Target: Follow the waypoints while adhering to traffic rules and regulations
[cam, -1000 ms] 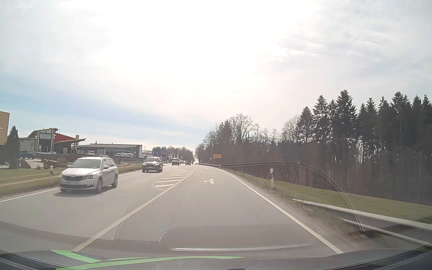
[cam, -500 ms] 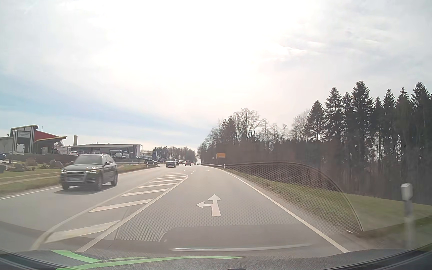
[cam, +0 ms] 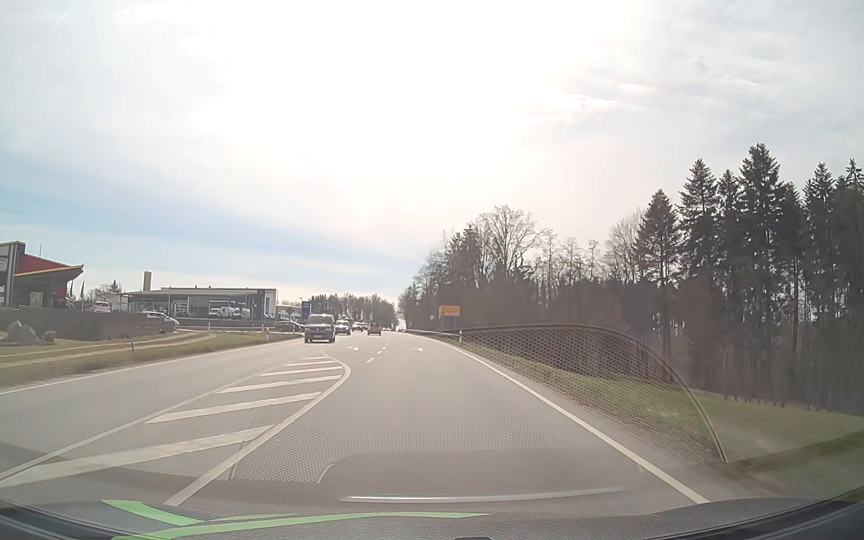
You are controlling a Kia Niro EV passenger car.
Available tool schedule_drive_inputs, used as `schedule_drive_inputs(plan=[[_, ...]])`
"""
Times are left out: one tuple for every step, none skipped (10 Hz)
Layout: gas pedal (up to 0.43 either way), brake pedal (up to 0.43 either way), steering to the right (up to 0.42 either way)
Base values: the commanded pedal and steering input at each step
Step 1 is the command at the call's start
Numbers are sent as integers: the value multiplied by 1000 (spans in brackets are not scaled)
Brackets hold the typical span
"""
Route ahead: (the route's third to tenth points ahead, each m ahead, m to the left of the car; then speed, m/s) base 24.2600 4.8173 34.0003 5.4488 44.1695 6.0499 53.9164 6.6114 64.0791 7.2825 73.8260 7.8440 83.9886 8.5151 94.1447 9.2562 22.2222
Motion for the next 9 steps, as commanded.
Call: schedule_drive_inputs(plan=[[248,0,-4],[248,0,-4],[248,0,-4],[248,0,-4],[248,0,-4],[248,0,-4],[248,0,-4],[248,0,-4],[248,0,-4]])
